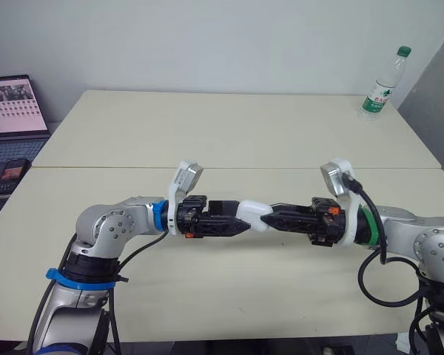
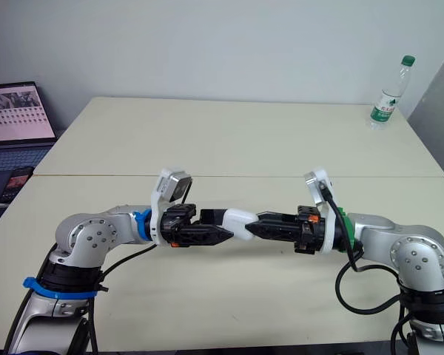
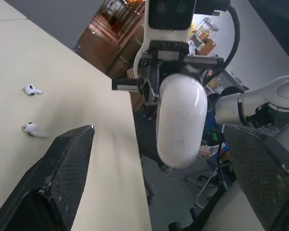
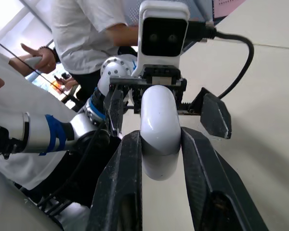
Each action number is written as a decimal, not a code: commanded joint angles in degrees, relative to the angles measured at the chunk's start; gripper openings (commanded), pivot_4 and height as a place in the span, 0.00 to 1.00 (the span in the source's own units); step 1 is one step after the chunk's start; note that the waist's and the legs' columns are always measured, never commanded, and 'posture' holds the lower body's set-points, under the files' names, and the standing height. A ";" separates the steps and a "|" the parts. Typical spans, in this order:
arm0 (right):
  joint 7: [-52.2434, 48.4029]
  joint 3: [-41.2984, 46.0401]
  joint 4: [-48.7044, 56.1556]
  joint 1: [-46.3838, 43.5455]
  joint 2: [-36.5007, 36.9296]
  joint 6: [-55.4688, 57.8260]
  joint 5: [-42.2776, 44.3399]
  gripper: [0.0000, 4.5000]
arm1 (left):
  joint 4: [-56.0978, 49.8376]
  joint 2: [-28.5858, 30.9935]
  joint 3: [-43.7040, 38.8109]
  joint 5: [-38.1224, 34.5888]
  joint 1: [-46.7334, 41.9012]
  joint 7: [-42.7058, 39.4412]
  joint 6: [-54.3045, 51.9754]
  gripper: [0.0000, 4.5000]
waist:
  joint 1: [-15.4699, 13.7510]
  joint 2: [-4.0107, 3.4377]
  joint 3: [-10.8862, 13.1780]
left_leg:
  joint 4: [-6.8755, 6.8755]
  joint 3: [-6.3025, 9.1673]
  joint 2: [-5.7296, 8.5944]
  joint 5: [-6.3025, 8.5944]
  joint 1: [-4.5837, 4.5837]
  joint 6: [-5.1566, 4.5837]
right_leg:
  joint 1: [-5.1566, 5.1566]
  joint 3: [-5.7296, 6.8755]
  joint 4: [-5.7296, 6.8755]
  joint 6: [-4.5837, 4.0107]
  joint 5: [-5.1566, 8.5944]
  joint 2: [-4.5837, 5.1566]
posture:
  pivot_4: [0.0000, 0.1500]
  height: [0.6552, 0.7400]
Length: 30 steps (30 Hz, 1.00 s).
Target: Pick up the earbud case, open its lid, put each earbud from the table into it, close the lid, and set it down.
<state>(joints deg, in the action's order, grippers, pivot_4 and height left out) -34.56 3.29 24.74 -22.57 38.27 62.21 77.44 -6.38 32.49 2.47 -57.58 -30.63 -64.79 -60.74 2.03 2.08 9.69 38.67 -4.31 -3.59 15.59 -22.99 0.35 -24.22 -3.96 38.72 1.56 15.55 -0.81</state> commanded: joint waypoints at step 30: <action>-0.74 0.71 1.58 0.10 -2.16 -3.54 -4.85 0.16 | -1.46 0.35 0.74 0.64 -0.43 -3.66 -0.71 0.18 | -0.02 0.01 0.04 | 0.02 0.00 0.02 0.00 0.00 0.00 | 0.00 0.00 0.02 -0.01 -0.01 0.00 | 1.00 0.95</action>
<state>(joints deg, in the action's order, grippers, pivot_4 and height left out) -35.37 2.06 25.23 -22.42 35.91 60.02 72.79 -6.42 32.47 3.57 -56.32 -30.63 -67.06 -61.72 2.00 2.09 9.73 38.69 -4.30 -3.58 15.59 -22.99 0.35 -24.21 -3.95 38.73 1.55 15.54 -0.81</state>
